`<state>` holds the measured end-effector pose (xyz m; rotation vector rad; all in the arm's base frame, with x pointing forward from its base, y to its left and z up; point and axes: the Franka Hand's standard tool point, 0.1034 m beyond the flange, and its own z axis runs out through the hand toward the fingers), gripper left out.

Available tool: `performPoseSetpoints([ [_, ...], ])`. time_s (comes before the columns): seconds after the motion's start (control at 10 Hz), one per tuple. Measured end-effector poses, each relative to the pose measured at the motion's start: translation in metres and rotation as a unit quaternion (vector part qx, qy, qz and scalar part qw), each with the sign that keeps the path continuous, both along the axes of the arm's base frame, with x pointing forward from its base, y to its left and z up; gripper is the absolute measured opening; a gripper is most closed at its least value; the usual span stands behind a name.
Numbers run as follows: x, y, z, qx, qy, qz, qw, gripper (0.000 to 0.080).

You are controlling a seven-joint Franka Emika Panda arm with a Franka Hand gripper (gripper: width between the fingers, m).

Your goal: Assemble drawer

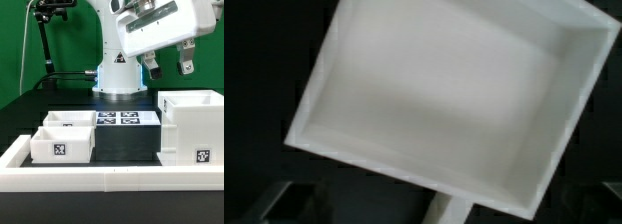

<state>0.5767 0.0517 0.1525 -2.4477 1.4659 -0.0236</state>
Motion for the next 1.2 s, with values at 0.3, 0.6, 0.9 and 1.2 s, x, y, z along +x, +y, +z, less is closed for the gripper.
performPoseSetpoints([
  [0.3,-0.003,-0.007,-0.003,-0.035,-0.028,0.162,0.986,0.0649],
  [0.6,-0.013,-0.039,-0.011,-0.069,-0.067,0.357,0.929,0.0649],
  [0.9,-0.019,-0.070,-0.020,-0.111,-0.098,0.484,0.863,0.0649],
  [1.2,-0.020,-0.071,-0.020,-0.121,-0.109,0.551,0.819,0.0649],
])
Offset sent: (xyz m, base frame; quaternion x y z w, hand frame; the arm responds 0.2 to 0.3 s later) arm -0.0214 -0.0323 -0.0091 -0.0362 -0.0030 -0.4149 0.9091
